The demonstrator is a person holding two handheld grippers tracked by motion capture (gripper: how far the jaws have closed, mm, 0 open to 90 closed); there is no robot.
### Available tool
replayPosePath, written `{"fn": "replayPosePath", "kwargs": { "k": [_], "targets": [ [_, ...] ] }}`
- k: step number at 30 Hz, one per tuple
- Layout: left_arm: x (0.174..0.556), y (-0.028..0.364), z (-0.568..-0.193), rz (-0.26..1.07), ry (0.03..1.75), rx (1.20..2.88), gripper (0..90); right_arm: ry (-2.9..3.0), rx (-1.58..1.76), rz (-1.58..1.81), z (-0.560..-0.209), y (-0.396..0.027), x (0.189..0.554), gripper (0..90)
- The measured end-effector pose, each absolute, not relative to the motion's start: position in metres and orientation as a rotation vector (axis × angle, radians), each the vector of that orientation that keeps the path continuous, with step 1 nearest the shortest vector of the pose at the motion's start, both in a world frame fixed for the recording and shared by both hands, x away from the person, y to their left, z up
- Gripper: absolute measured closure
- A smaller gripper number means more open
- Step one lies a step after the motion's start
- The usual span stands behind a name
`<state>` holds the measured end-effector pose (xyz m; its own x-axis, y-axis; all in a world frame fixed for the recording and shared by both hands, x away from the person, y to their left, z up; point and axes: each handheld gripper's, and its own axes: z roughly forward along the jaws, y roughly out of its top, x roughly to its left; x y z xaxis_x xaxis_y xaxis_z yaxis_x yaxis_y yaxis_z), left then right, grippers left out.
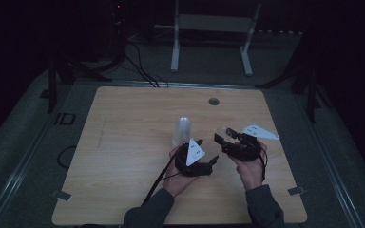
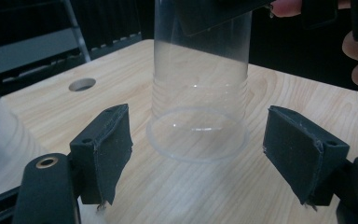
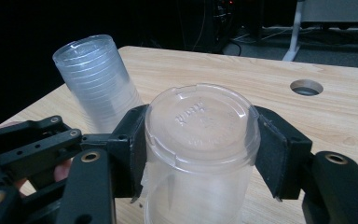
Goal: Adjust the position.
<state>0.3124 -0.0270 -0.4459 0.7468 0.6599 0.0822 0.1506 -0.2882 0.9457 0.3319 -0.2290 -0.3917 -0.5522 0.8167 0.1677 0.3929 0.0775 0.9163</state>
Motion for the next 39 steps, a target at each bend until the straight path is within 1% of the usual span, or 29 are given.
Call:
{"fn": "replayPosePath", "kwargs": {
  "k": [7,22,39],
  "targets": [
    [0.317,-0.031,-0.448,0.553,0.638,1.791,23.2,1.974,1.200,1.476,-0.391,-0.229,0.331,41.0],
    [0.320,-0.037,-0.451,0.550,0.639,1.776,23.1,1.971,1.225,1.527,-0.390,-0.232,0.332,41.0],
    [0.324,-0.043,-0.456,0.559,0.606,1.740,23.1,1.972,1.259,1.585,-0.392,-0.235,0.334,41.2]
  ]
}}
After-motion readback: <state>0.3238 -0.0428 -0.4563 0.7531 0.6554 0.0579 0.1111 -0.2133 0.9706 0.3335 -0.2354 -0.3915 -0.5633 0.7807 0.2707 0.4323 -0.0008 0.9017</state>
